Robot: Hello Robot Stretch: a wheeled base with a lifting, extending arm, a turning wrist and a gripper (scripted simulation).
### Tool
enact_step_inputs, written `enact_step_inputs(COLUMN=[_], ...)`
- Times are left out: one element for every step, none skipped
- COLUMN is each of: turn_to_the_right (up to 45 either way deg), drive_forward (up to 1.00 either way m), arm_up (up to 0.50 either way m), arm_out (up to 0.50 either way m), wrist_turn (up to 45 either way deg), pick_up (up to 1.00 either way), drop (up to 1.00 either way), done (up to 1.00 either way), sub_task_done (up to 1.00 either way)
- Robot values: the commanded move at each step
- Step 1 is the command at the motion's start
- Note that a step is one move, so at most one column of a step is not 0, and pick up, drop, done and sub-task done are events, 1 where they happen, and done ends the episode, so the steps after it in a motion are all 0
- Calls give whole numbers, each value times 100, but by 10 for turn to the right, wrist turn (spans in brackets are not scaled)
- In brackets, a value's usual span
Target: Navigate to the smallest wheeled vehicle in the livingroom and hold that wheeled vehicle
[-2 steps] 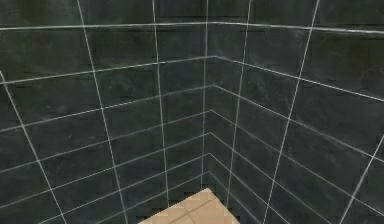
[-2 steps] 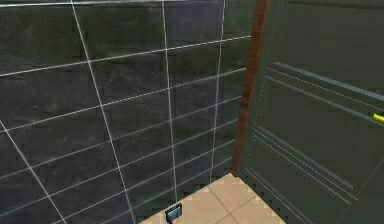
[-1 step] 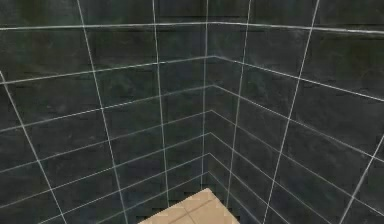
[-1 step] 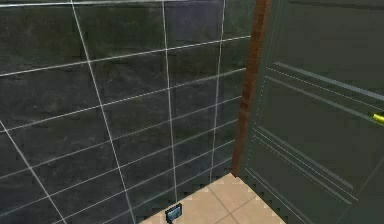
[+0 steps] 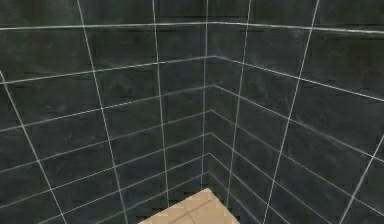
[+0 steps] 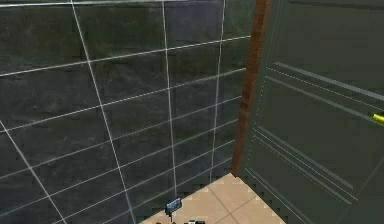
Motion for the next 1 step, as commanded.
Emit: enact_step_inputs(turn_to_the_right=[0], drive_forward=[0], arm_up=[0], arm_out=[0], wrist_turn=[0], pick_up=[0], drop=[0], done=[100], sub_task_done=[0])
